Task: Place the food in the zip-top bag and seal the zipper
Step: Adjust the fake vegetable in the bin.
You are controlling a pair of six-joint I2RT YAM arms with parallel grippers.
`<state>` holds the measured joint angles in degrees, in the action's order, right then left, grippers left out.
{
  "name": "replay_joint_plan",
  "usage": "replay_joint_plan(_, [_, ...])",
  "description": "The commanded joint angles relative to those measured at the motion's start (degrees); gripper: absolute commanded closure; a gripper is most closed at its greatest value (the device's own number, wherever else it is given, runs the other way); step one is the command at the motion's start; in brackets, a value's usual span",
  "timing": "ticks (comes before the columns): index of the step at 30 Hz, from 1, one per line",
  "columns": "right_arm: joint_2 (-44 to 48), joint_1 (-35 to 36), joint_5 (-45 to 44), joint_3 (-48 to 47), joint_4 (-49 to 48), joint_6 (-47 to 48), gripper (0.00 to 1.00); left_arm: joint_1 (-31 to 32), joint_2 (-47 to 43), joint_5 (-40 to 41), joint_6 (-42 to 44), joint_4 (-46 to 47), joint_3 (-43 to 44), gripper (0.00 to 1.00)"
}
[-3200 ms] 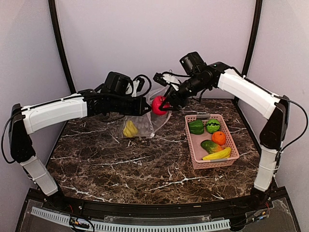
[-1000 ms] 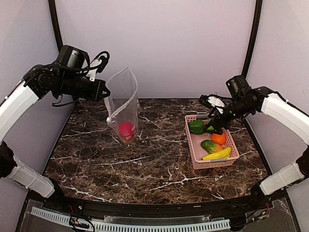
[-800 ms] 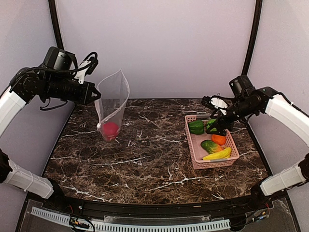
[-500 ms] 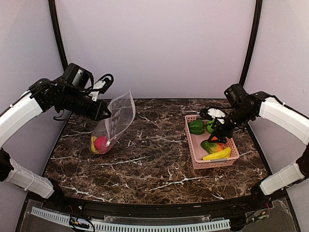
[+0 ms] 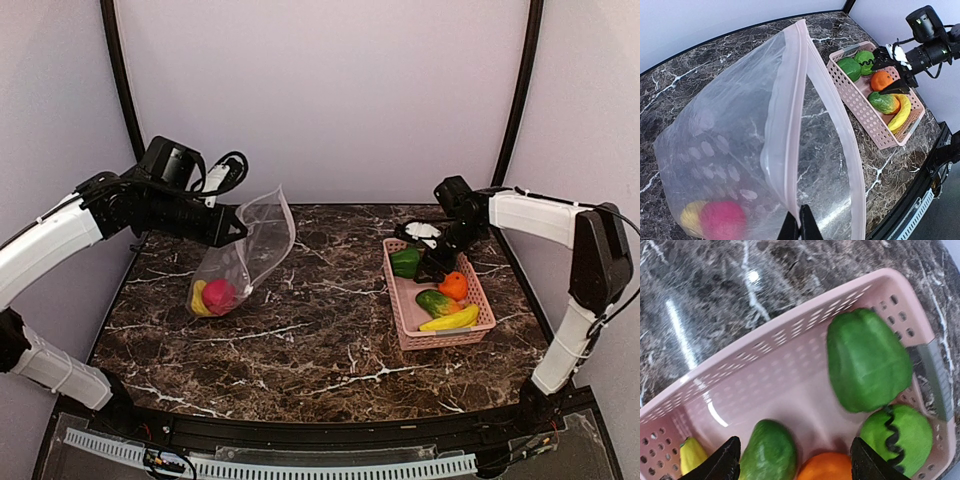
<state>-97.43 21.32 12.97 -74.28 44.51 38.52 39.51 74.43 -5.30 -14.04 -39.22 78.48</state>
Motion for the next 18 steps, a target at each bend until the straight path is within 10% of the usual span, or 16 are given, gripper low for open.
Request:
replay_joint_plan(1, [-5.2,-1.0,-3.4,-6.3,-5.5,3.0,0.26,0.0,1.9,-0.3,-0.8,1.4,1.4,0.99])
replay_joint_plan(18, [-15.0,-1.9,-4.1,-14.3,-6.6,5.4,0.19,0.0,5.2,-0.6,0.0,0.4,3.1,0.99])
